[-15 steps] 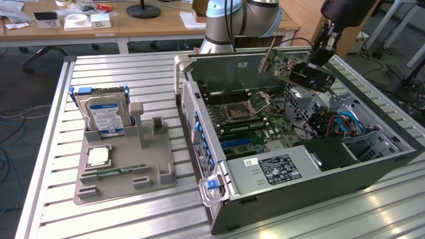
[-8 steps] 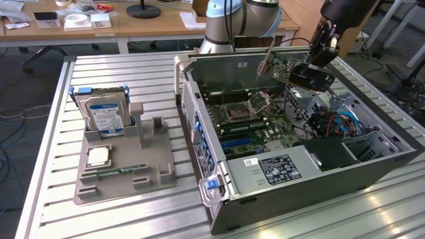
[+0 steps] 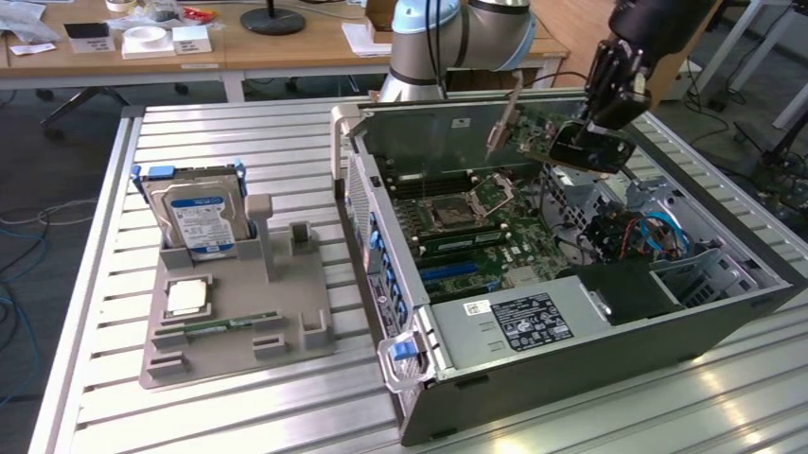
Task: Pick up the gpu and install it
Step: 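Insert the gpu into the slot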
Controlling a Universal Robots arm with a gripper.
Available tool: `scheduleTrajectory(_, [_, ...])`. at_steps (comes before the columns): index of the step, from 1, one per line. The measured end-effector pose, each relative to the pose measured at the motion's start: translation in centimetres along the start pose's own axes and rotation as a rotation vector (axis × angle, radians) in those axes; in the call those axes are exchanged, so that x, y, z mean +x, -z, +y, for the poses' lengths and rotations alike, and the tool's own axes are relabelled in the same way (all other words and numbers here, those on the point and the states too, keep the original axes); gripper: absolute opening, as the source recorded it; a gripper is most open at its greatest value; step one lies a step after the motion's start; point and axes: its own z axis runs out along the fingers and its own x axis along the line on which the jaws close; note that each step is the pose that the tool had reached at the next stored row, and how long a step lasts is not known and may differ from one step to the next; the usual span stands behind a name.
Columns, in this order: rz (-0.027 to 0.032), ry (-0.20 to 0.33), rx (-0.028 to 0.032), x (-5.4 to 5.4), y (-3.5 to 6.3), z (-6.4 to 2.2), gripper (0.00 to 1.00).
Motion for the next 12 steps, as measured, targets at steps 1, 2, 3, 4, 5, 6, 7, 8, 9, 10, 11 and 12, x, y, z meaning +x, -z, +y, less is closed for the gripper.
scheduleTrajectory(1, [0.0010, 0.015, -0.0003, 0.00, -0.02, 0.00, 0.27])
scheduleTrajectory(2, [0.0021, 0.030, -0.0005, 0.00, -0.04, 0.00, 0.27])
scheduleTrajectory(3, [0.0033, 0.046, -0.0008, 0.00, -0.06, 0.00, 0.27])
scheduleTrajectory(4, [0.0043, 0.061, -0.0011, 0.00, -0.08, 0.00, 0.27])
scheduleTrajectory(5, [0.0054, 0.076, -0.0014, 0.00, -0.10, -0.01, 0.27])
scheduleTrajectory(6, [0.0064, 0.090, -0.0015, 0.00, -0.12, -0.01, 0.27])
scheduleTrajectory(7, [0.0076, 0.105, -0.0018, 0.00, -0.13, -0.01, 0.27])
scheduleTrajectory(8, [0.0086, 0.120, -0.0021, 0.00, -0.16, -0.01, 0.27])
scheduleTrajectory(9, [0.0097, 0.136, -0.0023, 0.00, -0.18, -0.01, 0.27])
scheduleTrajectory(10, [0.0107, 0.150, -0.0026, 0.00, -0.20, -0.01, 0.27])
scheduleTrajectory(11, [0.0118, 0.165, -0.0026, 0.00, -0.22, -0.01, 0.27])
scheduleTrajectory(12, [0.0128, 0.179, -0.0028, 0.00, -0.25, -0.02, 0.27])
